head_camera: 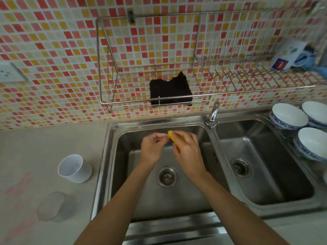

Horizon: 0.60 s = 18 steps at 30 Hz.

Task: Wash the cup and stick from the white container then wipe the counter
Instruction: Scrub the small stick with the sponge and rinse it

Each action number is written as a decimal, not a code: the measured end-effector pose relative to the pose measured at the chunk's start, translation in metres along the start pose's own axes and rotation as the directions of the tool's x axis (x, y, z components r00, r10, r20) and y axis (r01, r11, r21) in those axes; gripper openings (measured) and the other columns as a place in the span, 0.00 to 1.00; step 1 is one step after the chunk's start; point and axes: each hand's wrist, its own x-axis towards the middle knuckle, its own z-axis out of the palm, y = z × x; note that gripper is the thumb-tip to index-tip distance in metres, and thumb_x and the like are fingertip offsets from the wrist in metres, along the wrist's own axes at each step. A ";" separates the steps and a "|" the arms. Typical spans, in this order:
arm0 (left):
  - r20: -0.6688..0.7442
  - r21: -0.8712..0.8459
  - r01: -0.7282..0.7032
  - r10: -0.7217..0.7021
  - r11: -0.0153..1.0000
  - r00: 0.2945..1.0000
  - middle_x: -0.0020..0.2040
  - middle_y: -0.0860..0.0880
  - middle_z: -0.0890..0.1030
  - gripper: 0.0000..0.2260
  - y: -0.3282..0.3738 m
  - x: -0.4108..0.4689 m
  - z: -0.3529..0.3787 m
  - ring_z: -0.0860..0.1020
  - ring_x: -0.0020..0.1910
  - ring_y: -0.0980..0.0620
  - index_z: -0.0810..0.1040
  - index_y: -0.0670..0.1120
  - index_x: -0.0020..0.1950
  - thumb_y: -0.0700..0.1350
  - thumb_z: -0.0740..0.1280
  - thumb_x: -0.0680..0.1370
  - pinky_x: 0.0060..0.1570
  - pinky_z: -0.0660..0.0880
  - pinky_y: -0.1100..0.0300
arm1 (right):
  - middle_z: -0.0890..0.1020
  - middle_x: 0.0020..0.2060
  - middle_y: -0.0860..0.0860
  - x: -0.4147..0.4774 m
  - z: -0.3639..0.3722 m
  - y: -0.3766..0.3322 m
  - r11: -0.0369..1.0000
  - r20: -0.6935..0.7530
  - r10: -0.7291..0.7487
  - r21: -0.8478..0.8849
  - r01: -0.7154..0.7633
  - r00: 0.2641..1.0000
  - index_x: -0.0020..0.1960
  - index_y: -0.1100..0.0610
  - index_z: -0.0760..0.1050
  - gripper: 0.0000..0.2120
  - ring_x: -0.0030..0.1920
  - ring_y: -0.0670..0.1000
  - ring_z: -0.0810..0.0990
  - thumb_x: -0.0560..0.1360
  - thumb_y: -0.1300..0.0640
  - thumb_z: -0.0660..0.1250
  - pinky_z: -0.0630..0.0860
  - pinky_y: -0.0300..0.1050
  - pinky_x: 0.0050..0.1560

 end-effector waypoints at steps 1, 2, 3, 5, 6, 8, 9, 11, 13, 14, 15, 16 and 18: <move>-0.005 -0.010 0.003 -0.003 1.000 1.000 0.41 0.45 0.86 0.05 -0.001 -0.001 0.000 0.84 0.43 0.50 0.84 0.43 0.45 0.36 0.70 0.75 0.52 0.80 0.54 | 0.80 0.56 0.54 0.003 0.002 0.006 0.999 -0.004 0.042 -0.017 -0.042 0.999 0.62 0.57 0.78 0.23 0.54 0.57 0.75 0.68 0.68 0.71 0.74 0.47 0.56; -0.012 -0.006 0.005 -0.005 1.000 1.000 0.41 0.45 0.86 0.05 -0.002 -0.001 0.000 0.84 0.42 0.53 0.84 0.42 0.45 0.35 0.69 0.75 0.52 0.80 0.57 | 0.80 0.55 0.54 0.005 0.004 0.014 0.994 -0.007 0.107 -0.031 -0.107 0.994 0.62 0.57 0.79 0.23 0.53 0.58 0.76 0.68 0.68 0.71 0.72 0.46 0.56; -0.016 -0.001 0.004 -0.004 1.000 1.000 0.41 0.46 0.86 0.05 -0.002 -0.002 0.000 0.83 0.42 0.54 0.85 0.42 0.45 0.35 0.69 0.75 0.51 0.80 0.59 | 0.81 0.55 0.54 0.006 0.006 0.019 0.985 -0.008 0.168 -0.038 -0.168 0.986 0.62 0.56 0.79 0.23 0.53 0.59 0.77 0.68 0.68 0.71 0.70 0.45 0.56; -0.012 0.028 -0.018 0.019 0.999 1.000 0.41 0.47 0.86 0.04 -0.003 0.000 0.000 0.83 0.42 0.55 0.85 0.42 0.45 0.36 0.70 0.74 0.50 0.79 0.61 | 0.81 0.55 0.54 0.003 0.004 0.013 0.981 -0.002 0.193 -0.036 -0.192 0.981 0.62 0.56 0.78 0.22 0.53 0.59 0.77 0.69 0.68 0.71 0.70 0.45 0.56; -0.004 0.056 -0.041 0.042 0.998 0.999 0.42 0.47 0.86 0.04 -0.003 0.001 -0.001 0.83 0.42 0.55 0.85 0.41 0.46 0.36 0.70 0.75 0.49 0.79 0.63 | 0.80 0.55 0.53 0.000 0.004 0.004 0.989 0.001 0.144 -0.030 -0.144 0.990 0.62 0.56 0.78 0.22 0.53 0.58 0.76 0.69 0.67 0.71 0.72 0.45 0.56; 0.005 0.079 -0.077 0.077 0.994 0.997 0.43 0.46 0.85 0.03 -0.004 0.003 -0.003 0.82 0.40 0.58 0.84 0.41 0.47 0.37 0.71 0.75 0.46 0.78 0.65 | 0.80 0.56 0.52 -0.005 0.001 -0.009 0.999 -0.003 0.034 -0.006 -0.034 0.999 0.62 0.57 0.78 0.22 0.54 0.55 0.74 0.69 0.67 0.71 0.74 0.45 0.56; 0.010 0.074 -0.085 0.084 0.994 0.996 0.42 0.47 0.85 0.03 -0.005 0.003 -0.004 0.82 0.40 0.59 0.84 0.41 0.48 0.38 0.71 0.75 0.46 0.78 0.66 | 0.80 0.55 0.52 -0.004 0.001 -0.006 1.000 -0.008 0.021 -0.004 -0.021 1.000 0.62 0.56 0.78 0.22 0.53 0.55 0.74 0.69 0.67 0.70 0.74 0.45 0.56; 0.019 0.096 -0.094 0.093 0.991 0.995 0.41 0.49 0.85 0.04 -0.004 0.001 -0.003 0.81 0.39 0.62 0.84 0.42 0.48 0.39 0.72 0.74 0.44 0.77 0.70 | 0.81 0.54 0.52 0.001 0.004 0.011 0.994 -0.010 0.106 -0.021 -0.106 0.994 0.61 0.55 0.79 0.22 0.52 0.57 0.76 0.68 0.68 0.71 0.74 0.46 0.54; 0.033 0.150 -0.134 0.131 0.980 0.991 0.41 0.52 0.85 0.04 -0.006 -0.001 -0.003 0.81 0.39 0.64 0.84 0.44 0.48 0.42 0.73 0.74 0.44 0.76 0.71 | 0.82 0.53 0.51 0.003 0.004 0.017 0.982 0.010 0.186 -0.017 -0.185 0.983 0.60 0.54 0.80 0.22 0.51 0.58 0.78 0.68 0.68 0.71 0.74 0.47 0.53; 0.050 0.164 -0.168 0.162 0.972 0.986 0.41 0.53 0.85 0.04 -0.006 -0.002 -0.003 0.82 0.40 0.63 0.84 0.45 0.48 0.42 0.73 0.75 0.44 0.77 0.71 | 0.82 0.53 0.51 0.003 0.003 0.012 0.985 0.021 0.173 -0.004 -0.173 0.985 0.60 0.54 0.80 0.22 0.51 0.57 0.77 0.68 0.68 0.71 0.74 0.46 0.52; 0.067 0.169 -0.204 0.195 0.964 0.978 0.42 0.53 0.85 0.04 -0.006 -0.003 -0.003 0.82 0.41 0.63 0.83 0.44 0.49 0.42 0.72 0.75 0.45 0.77 0.70 | 0.82 0.53 0.51 0.002 0.001 0.004 0.992 0.025 0.128 0.006 -0.128 0.991 0.59 0.55 0.80 0.21 0.51 0.56 0.76 0.68 0.68 0.71 0.75 0.45 0.52; 0.080 0.174 -0.232 0.222 0.957 0.972 0.43 0.52 0.85 0.04 -0.006 -0.003 -0.004 0.83 0.42 0.62 0.83 0.44 0.49 0.42 0.72 0.75 0.45 0.77 0.69 | 0.82 0.53 0.50 0.002 -0.001 -0.002 0.997 0.025 0.079 0.018 -0.080 0.997 0.59 0.55 0.81 0.20 0.51 0.55 0.75 0.68 0.67 0.71 0.75 0.44 0.52; 0.083 0.188 -0.259 0.248 0.947 0.965 0.43 0.52 0.85 0.05 -0.006 -0.003 -0.006 0.82 0.43 0.62 0.83 0.44 0.50 0.42 0.72 0.76 0.45 0.77 0.70 | 0.82 0.53 0.50 0.005 -0.002 0.001 0.997 0.024 0.068 0.029 -0.069 0.997 0.59 0.55 0.81 0.20 0.51 0.55 0.75 0.68 0.67 0.71 0.75 0.45 0.53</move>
